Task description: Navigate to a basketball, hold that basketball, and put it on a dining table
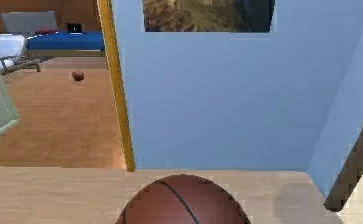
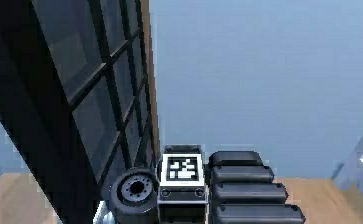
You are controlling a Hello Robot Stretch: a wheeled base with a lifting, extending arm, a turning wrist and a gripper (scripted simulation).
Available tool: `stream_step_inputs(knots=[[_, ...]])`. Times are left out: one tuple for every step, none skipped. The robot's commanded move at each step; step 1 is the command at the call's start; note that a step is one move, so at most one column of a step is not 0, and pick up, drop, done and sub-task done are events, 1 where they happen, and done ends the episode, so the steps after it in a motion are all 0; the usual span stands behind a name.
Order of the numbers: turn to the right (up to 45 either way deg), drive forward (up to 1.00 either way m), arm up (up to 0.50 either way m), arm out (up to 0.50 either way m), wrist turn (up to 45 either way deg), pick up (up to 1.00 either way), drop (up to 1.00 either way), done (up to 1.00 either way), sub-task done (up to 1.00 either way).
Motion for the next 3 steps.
stream_step_inputs(knots=[[15.0, 0.0, 0.0, 0.0, 0.0, 0.0, 0.0, 0.0, 0.0], [0.0, 0.65, 0.0, 0.0, 0.0, 0.0, 0.0, 0.0, 0.0], [45.0, 0.0, 0.0, 0.0, 0.0, 0.0, 0.0, 0.0, 0.0]])
